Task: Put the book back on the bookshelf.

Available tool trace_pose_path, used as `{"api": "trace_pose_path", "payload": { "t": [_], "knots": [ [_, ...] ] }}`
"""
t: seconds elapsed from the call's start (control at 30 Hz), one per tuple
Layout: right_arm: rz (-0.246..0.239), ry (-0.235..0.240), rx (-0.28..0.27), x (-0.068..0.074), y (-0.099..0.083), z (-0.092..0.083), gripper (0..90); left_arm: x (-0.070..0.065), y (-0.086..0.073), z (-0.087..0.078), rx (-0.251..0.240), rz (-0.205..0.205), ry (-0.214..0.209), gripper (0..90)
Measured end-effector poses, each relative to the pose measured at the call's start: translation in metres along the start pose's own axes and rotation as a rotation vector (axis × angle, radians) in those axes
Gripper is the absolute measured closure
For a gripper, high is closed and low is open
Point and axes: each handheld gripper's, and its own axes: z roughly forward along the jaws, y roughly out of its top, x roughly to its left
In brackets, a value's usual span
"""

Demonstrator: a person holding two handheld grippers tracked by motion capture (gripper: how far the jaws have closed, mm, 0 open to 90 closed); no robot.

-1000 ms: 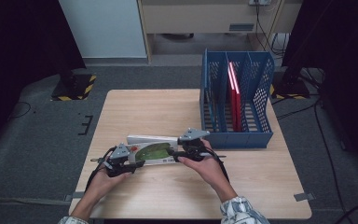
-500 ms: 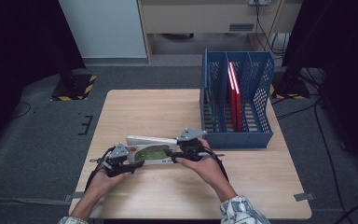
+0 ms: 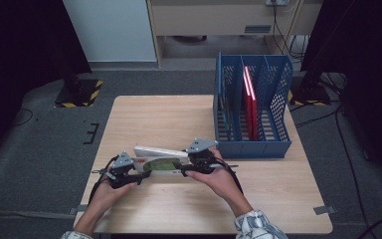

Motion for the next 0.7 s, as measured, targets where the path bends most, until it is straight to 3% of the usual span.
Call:
{"api": "trace_pose_path", "payload": {
  "t": [0.27, 0.47, 0.7],
  "knots": [
    [-0.009, 0.005, 0.002, 0.000, 0.006, 0.006, 40.3, 0.005, 0.000, -0.010, -0.037, -0.025, 0.030, 47.6],
    [-0.023, 0.007, 0.006, 0.005, 0.009, 0.009, 41.6, 0.012, 0.000, -0.019, -0.078, -0.069, 0.071, 46.9],
    [-0.033, 0.014, 0.013, 0.007, 0.012, 0.012, 42.8, 0.015, 0.001, -0.020, -0.099, -0.095, 0.100, 46.9]
  ]
}}
